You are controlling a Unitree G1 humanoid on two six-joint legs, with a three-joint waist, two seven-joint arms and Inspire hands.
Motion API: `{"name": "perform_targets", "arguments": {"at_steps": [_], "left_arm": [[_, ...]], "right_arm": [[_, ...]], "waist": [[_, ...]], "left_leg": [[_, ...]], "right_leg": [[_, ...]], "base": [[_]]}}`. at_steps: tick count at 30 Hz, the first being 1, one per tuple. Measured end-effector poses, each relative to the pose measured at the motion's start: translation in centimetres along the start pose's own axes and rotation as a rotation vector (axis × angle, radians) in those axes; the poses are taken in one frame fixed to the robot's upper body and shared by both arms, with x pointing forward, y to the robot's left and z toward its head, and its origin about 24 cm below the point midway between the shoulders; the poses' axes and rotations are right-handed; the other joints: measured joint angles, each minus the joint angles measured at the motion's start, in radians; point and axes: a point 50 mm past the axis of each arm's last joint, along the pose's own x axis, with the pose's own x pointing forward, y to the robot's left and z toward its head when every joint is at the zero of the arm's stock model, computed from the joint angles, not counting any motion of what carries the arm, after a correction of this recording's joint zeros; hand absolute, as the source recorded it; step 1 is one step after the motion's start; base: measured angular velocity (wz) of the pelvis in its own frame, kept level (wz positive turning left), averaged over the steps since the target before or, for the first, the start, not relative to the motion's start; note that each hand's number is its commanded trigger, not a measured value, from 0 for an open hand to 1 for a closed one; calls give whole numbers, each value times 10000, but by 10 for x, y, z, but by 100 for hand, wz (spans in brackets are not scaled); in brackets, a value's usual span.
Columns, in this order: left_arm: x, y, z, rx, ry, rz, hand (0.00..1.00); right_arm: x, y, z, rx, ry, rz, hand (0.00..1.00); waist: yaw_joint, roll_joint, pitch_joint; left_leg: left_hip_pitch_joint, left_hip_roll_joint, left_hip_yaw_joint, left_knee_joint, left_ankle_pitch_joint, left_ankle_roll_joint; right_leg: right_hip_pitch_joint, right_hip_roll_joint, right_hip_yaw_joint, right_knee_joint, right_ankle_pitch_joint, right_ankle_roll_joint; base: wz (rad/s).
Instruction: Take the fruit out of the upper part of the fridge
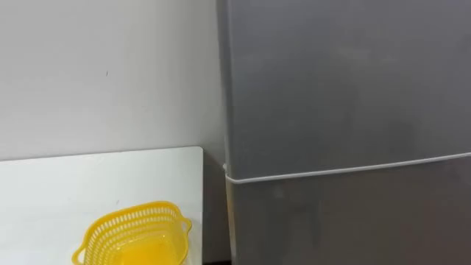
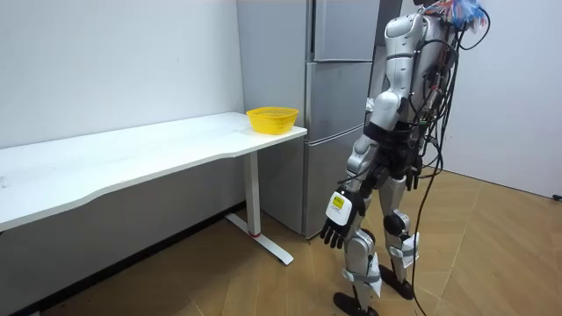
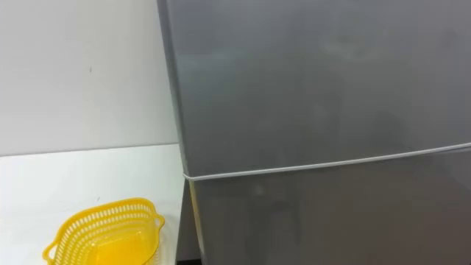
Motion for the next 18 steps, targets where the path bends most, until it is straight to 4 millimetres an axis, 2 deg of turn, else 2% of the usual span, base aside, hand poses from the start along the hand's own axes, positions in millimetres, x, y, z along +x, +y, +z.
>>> {"name": "perform_targets", "arguments": {"at_steps": [7,10,18], "left_arm": [[0,0,-4,20,106,17,0],[0,1,2,24,-36,45,0],[0,2,8,25,-233,70,0]], "right_arm": [[0,1,-4,-21,112,-32,0],[0,1,-7,-19,161,-129,0],[0,3,-9,-21,288,-71,0]], "waist": [[-40,-114,-31],[-51,-187,-28],[-33,-363,23]], "left_leg": [[-10,-18,-3,2,1,1],[-7,-18,20,1,1,0],[13,-11,70,8,-1,1]], "right_leg": [[11,-19,-8,12,1,1],[11,-23,-11,9,2,1],[2,-31,18,-26,2,3]], "base": [[0],[0],[-1]]}}
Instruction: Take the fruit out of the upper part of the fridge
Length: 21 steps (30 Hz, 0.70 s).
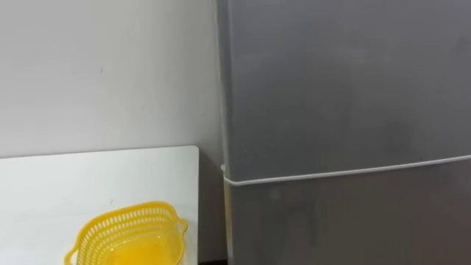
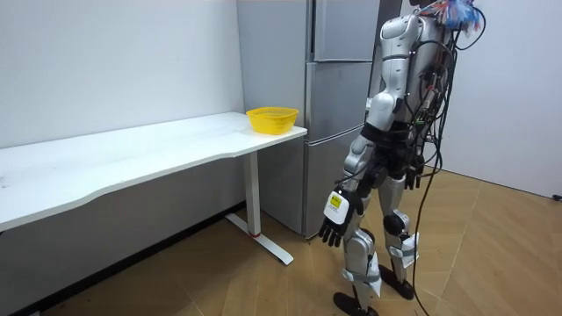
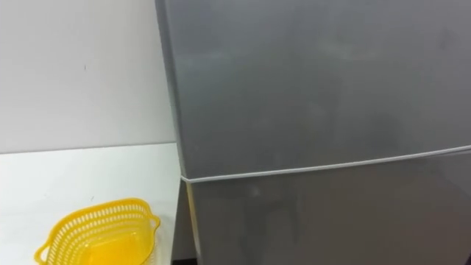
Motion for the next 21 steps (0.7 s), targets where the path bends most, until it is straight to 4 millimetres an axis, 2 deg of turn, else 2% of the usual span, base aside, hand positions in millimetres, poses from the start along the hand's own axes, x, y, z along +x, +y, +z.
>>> {"name": "perform_targets", "arguments": {"at_steps": [5,8,13,16,19,21], "left_arm": [[0,-1,0,-27,23,-11,0],[0,-3,-7,-227,303,29,0],[0,-6,-17,-1778,703,89,0],[0,-5,-25,-3372,1017,287,0],[0,-1,-25,-5896,1197,712,0],[0,7,-23,-8229,1259,1266,0]], "right_arm": [[0,0,0,-16,8,18,0],[0,0,1,-168,-2,-3,0],[0,2,1,-173,92,52,0],[0,2,-1,-42,221,42,0],[0,2,-3,65,344,-25,0],[0,1,-4,287,387,-67,0]], "waist": [[29,84,-36],[19,160,-66],[24,197,-65],[28,174,-51],[39,207,-40],[108,212,-39]], "left_leg": [[0,1,-3,-1,0,1],[26,-1,-5,-1,0,1],[65,-8,-4,-3,0,1],[69,-9,-25,0,0,2],[53,-20,-82,1,0,2],[51,-23,-55,-14,0,2]], "right_leg": [[-14,0,-7,7,0,0],[8,-6,-19,17,0,0],[44,-17,-20,25,-1,1],[59,-21,-33,22,0,2],[52,-39,-88,21,-5,8],[45,-61,-95,30,-6,10]], "base": [[0],[0],[0],[0],[2],[0]]}}
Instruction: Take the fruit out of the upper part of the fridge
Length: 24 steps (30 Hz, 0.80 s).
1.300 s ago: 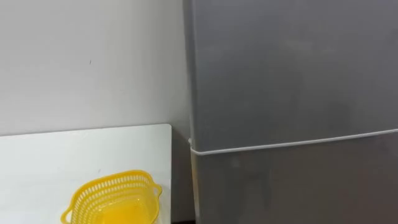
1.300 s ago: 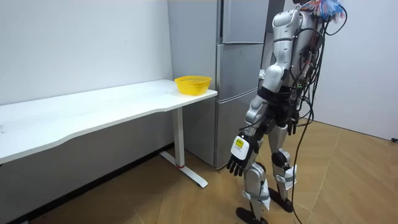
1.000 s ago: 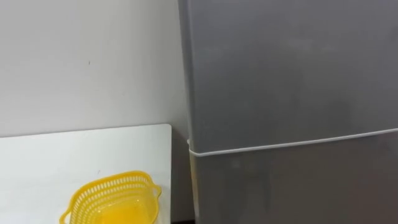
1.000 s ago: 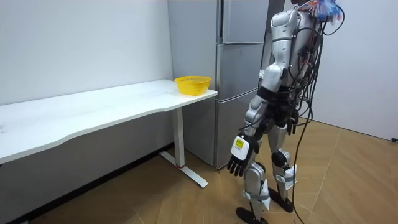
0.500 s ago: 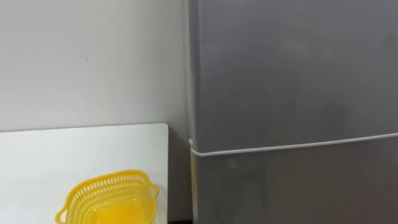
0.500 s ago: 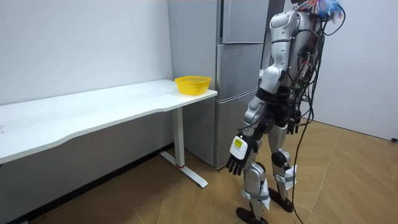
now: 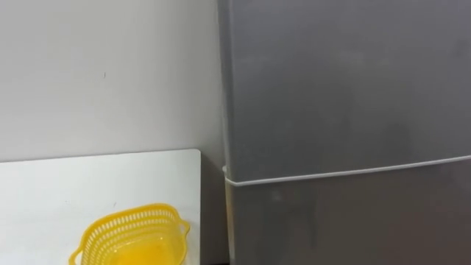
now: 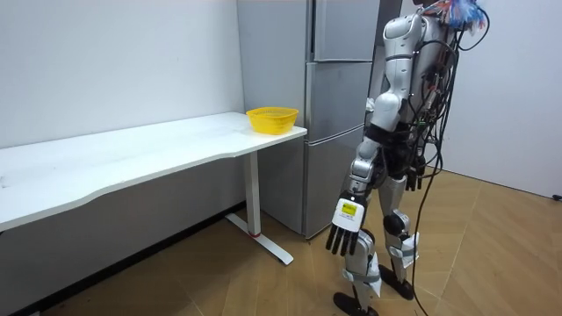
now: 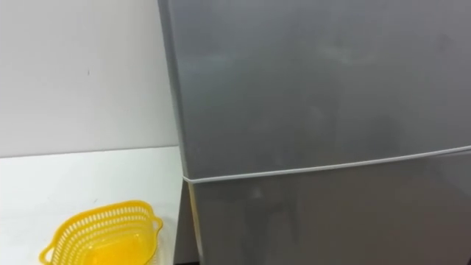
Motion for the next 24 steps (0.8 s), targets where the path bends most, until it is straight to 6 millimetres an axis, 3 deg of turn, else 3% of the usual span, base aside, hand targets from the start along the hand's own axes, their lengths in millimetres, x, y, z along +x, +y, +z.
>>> {"name": "perform_targets", "arguments": {"at_steps": [6,12,16,24], "left_arm": [[-2,9,20,-5335,-23,836,0],[-10,18,45,-9137,-233,1605,0],[-15,22,57,-10013,-461,2106,0],[-54,42,116,-12145,-3062,2738,0]], "right_arm": [[0,-2,-1,384,29,-73,0],[-1,-5,4,542,-363,-218,0],[-1,-8,4,364,-514,-363,0],[-3,-13,13,37,-1460,-804,0]], "waist": [[248,-21,-8],[631,27,-45],[807,129,-76],[960,195,-92]], "left_leg": [[23,-74,20,-65,0,8],[50,-98,-3,-194,-27,48],[139,-97,-13,-227,-26,48],[140,-141,-217,-320,-27,50]], "right_leg": [[-19,-59,-26,36,-23,40],[-54,-47,41,33,-16,83],[-40,-52,-14,165,-6,85],[-49,-52,-112,156,-6,85]], "base": [[0],[-2],[0],[0]]}}
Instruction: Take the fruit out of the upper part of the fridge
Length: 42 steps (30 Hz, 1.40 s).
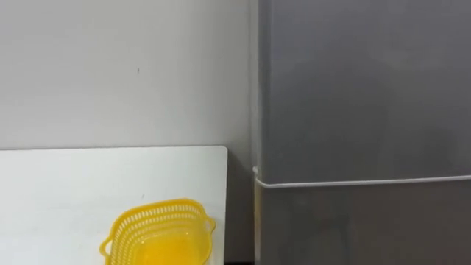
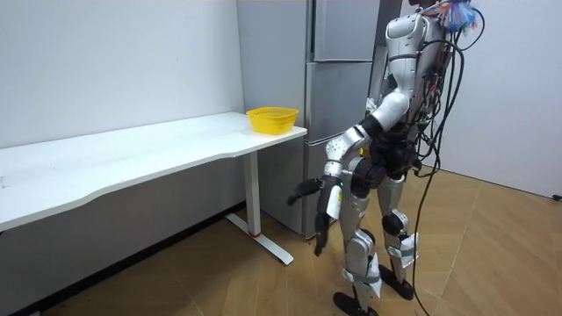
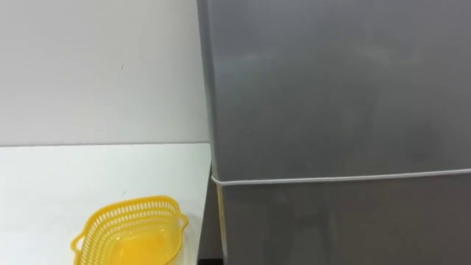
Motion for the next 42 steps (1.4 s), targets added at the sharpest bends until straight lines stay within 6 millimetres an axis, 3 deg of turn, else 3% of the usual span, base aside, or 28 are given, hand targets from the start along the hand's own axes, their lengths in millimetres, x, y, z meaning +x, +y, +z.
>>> {"name": "perform_targets", "arguments": {"at_steps": [7,12,16,18,24,29,33,42], "left_arm": [[-46,-39,54,-1390,-2892,-1836,0],[-106,-63,98,-1983,-6047,-4540,0],[-139,-69,111,-2021,-7625,-6268,0],[-156,-73,118,-1988,-8441,-7231,0],[-211,-85,121,-1833,-9835,-10546,0],[-241,-92,113,-1199,-10429,-12788,0],[-266,-100,102,-809,-9704,-15461,0],[-305,-110,72,861,-8314,-20193,0]], "right_arm": [[0,-1,-2,182,-113,-61,0],[-1,2,-6,159,-93,177,0],[-1,4,-7,159,-62,398,0],[-1,4,-8,152,-35,486,0],[1,0,-6,86,-10,877,0],[1,-1,-6,-156,91,1160,0],[2,-1,-5,-175,67,1334,0],[2,-3,2,-500,-21,1548,0]], "waist": [[69,133,-16],[-43,152,2],[-134,217,27],[-262,304,102],[-512,329,143],[-825,317,150],[-1070,276,150],[-1160,189,160]], "left_leg": [[25,-11,-100,-39,1,1],[13,-13,-114,-38,1,1],[21,-13,-148,6,1,1],[-45,-12,-192,99,-1,2],[-138,-28,-347,130,2,1],[-173,-41,-300,149,5,3],[-222,-57,-406,118,6,1],[-360,-23,-261,94,6,1]], "right_leg": [[-30,19,8,-6,3,-2],[-5,14,-154,-24,3,-2],[20,17,-157,-28,5,1],[18,15,-194,-34,6,3],[24,10,-372,-70,5,2],[30,8,-369,-153,5,3],[9,9,-403,-185,6,3],[-236,18,-366,-152,19,15]], "base": [[-2],[0],[1],[6],[8],[0],[3],[-5]]}}
